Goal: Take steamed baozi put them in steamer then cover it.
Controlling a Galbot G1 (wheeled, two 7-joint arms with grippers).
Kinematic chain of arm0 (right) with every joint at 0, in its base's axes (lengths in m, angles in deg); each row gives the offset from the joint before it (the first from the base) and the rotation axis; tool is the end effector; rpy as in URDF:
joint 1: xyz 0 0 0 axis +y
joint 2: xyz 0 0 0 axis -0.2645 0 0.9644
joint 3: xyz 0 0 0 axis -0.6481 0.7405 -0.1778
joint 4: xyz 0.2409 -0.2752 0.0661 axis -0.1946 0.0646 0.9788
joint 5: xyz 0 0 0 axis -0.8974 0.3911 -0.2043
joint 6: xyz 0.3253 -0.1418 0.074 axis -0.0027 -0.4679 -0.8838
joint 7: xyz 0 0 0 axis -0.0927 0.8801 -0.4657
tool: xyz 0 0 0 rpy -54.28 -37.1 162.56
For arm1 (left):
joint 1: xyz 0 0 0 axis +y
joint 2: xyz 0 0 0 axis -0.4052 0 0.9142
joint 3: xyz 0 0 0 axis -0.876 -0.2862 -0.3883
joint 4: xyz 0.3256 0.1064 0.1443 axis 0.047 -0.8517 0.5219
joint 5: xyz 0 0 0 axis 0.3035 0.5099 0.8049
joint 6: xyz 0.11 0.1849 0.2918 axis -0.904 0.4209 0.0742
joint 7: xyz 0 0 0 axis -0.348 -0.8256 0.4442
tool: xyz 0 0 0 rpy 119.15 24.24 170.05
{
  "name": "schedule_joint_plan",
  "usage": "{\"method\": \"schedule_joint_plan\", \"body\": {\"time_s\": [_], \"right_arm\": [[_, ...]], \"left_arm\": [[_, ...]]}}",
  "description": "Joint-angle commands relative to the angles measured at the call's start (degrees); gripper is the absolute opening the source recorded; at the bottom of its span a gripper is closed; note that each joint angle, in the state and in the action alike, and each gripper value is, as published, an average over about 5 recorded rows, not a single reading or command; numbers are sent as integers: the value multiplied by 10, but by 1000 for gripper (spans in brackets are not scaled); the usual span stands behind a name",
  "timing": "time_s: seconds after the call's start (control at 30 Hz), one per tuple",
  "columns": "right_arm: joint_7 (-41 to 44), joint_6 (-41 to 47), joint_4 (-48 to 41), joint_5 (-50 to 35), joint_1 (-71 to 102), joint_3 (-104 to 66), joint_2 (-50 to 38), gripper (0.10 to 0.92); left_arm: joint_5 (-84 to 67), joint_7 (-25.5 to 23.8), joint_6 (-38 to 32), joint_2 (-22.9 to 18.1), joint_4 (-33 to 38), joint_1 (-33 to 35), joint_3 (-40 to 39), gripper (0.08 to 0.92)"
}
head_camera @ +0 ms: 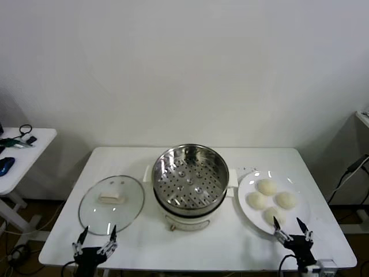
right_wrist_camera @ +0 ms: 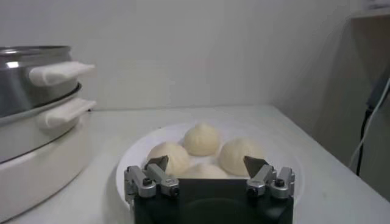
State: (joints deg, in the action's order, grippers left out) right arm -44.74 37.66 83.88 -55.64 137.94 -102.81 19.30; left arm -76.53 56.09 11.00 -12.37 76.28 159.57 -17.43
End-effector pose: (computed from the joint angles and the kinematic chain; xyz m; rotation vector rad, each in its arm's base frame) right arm 0.1772 -0.1600 -0.3551 -0.0488 -2.8117 0.0176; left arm 0.0830 0.0678 -0.3520 0.1093 -2.8553 -0.0341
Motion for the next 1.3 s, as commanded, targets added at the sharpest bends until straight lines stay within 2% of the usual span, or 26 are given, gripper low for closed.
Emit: {"method": "schedule_joint_plan", "body": {"time_s": [0.03,0.17,0.33,0.5,0.63,0.77,0.9,1.07,1.3], "right_arm": [[21,170,-7,-16,-181,-3,-109,823],[145,195,-88,25,-314,70,-221,823],[353,154,-188,116,-507,278,-379,823],[598,-9,-278,265,-744,557,-457,823],[706,-106,-349,333,-970,794,-442,823],[752,-118,-404,313,-1140,986,-389,823],[761,-101,-442,282,-1195,1067,-336,823],[747,-68,-500,276,-1160,1070,-279,823],[709,-33,-582,261,-1049,975,-202,823]], "left_arm": [[1,0,-1,3,2,-3,0,823],[-1,0,-3,7,3,-5,-3,823],[-2,0,-6,14,3,-6,-3,823],[-2,-1,-7,15,5,-8,-2,823],[-2,-3,-8,15,8,-8,-3,823],[-1,-4,-9,16,7,-8,-3,823],[3,-5,-11,14,6,-8,-3,823],[12,-5,-11,10,5,-11,-3,823],[15,-6,-11,6,4,-13,0,823]]}}
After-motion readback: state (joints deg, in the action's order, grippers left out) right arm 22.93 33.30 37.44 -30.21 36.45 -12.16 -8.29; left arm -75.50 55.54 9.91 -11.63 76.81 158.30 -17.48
